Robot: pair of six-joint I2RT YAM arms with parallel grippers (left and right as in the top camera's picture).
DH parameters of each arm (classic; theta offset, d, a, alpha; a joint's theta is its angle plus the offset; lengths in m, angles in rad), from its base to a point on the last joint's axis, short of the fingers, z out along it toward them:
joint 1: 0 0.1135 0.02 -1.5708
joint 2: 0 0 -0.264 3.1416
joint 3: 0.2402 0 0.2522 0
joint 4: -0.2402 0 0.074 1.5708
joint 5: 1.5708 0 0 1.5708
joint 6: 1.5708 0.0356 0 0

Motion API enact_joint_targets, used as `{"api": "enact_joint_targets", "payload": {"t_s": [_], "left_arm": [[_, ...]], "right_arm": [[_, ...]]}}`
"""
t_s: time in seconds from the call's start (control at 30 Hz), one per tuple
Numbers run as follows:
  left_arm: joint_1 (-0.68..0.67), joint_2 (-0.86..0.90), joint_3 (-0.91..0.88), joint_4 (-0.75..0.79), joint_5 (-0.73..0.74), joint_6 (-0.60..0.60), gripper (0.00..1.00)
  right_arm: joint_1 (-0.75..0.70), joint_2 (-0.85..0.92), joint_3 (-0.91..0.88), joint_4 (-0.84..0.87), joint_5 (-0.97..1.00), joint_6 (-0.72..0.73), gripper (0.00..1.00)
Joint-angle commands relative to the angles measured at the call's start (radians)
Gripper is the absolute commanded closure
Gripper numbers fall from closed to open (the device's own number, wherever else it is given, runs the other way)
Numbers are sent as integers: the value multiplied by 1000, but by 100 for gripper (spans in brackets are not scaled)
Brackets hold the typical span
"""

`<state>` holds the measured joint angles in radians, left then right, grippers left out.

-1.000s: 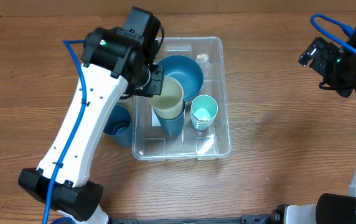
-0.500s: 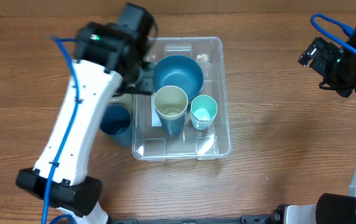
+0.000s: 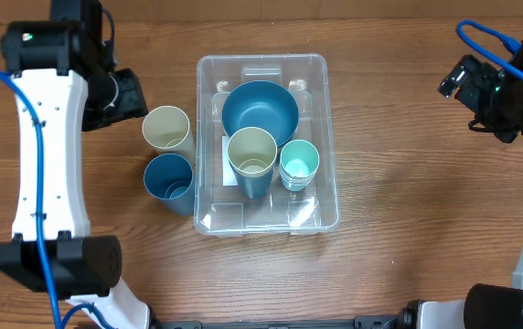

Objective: Pack container
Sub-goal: 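Move the left gripper to the next cream cup and grasp it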

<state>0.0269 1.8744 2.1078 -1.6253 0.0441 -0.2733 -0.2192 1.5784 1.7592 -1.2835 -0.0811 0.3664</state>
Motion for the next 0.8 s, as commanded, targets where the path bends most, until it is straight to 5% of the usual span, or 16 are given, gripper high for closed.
{"api": "enact_joint_targets", "payload": {"t_s": [0.0, 0.23, 0.7, 0.77], "left_arm": [[-3, 54, -42, 19, 53, 42, 41], [-3, 156, -71, 33, 50, 42, 46], [0, 240, -71, 82, 48, 29, 96], [2, 240, -70, 85, 19, 3, 96]], "right_arm": [[1, -12, 2, 2, -2, 5, 0], [1, -12, 2, 2, -2, 5, 0], [1, -12, 2, 2, -2, 5, 0], [1, -12, 2, 2, -2, 5, 0]]}}
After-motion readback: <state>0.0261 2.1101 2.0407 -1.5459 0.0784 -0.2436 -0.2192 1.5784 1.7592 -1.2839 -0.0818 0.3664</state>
